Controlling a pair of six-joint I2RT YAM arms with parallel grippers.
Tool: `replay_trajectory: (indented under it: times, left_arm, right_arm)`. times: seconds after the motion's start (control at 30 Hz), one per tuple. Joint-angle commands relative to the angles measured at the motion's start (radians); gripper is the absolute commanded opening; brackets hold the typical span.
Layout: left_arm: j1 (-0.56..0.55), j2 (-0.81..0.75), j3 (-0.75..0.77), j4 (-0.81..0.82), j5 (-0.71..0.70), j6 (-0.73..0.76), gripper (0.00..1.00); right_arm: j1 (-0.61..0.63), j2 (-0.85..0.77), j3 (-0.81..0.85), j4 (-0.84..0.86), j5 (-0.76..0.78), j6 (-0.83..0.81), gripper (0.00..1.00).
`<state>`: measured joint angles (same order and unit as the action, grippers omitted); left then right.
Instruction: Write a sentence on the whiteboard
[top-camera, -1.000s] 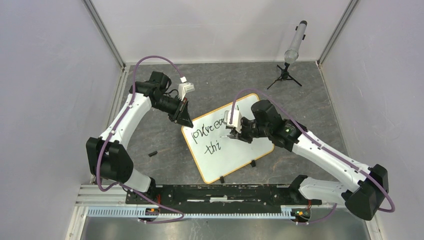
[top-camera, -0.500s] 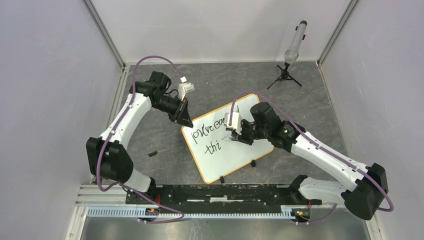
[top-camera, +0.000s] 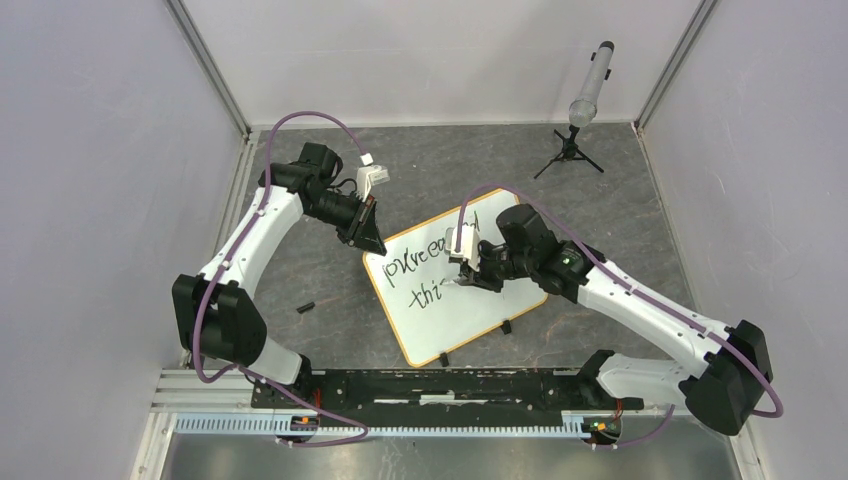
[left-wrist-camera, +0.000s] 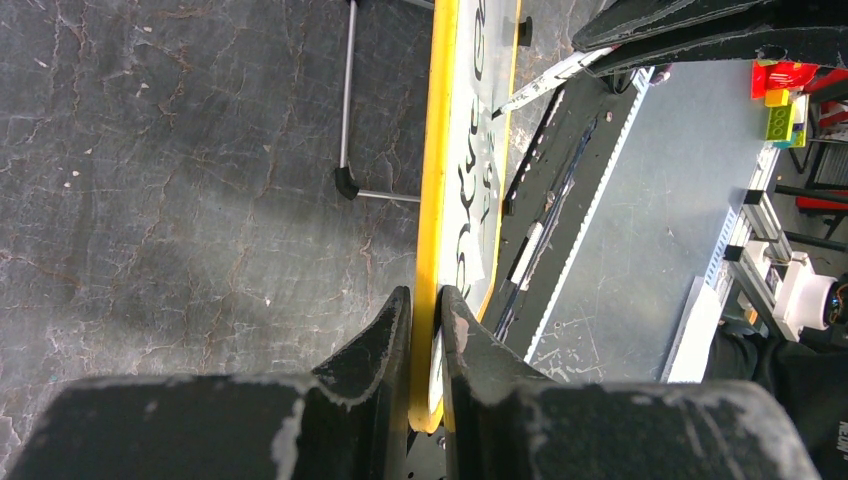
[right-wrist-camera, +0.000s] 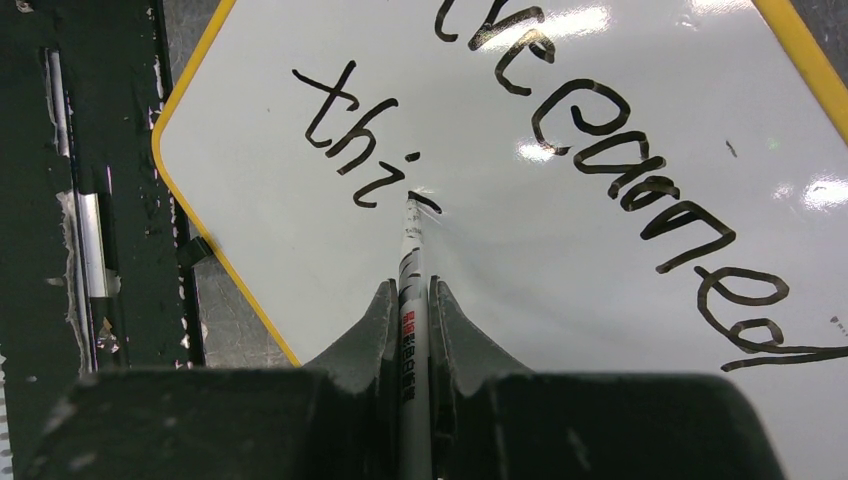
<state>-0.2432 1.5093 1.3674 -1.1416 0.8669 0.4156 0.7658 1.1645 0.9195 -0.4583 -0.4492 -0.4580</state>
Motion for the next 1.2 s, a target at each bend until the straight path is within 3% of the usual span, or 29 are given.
replay_trajectory:
  times: [0.0,0.67,1.17]
  left_arm:
    - [-0.001,-0.005,0.000,0.024,-0.014,0.026,0.02]
    - [-0.001,0.004,0.010,0.022,-0.012,0.020,0.02]
    - [-0.001,0.005,0.013,0.023,-0.009,0.020,0.02]
  right_arm:
    - [0.003,-0.005,-0.020,0.016,0.024,-0.016,0.00]
    - [-0.022,-0.052,-0.046,-0.043,0.073,-0.057,0.00]
    - [0.005,-0.024,-0.053,-0.002,0.009,-0.012,0.00]
